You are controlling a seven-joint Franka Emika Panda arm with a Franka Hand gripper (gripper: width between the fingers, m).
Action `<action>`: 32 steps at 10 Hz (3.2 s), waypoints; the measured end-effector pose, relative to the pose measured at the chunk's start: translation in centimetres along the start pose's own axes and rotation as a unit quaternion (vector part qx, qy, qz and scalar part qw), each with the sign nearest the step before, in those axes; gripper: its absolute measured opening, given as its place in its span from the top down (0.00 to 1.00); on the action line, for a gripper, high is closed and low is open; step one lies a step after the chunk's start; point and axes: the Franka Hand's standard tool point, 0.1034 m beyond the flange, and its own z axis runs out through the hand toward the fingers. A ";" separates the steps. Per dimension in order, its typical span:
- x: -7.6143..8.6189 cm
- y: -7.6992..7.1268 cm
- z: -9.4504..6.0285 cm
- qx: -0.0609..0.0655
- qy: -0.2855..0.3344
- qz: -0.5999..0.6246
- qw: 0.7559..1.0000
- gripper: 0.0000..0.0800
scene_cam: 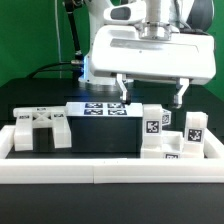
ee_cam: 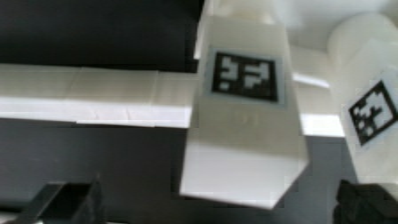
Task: Assemble chair
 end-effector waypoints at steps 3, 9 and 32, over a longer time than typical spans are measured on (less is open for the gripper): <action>0.2 0.4 0.1 0.000 -0.010 0.001 1.000 0.19; 0.0 0.0 0.4 0.031 -0.187 0.008 0.982 0.19; -0.8 -0.2 2.0 -0.040 -0.260 0.284 0.922 0.64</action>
Offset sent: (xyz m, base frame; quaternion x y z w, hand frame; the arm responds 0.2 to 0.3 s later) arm 0.0000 0.0000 0.0000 0.0000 0.0000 0.0000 1.0000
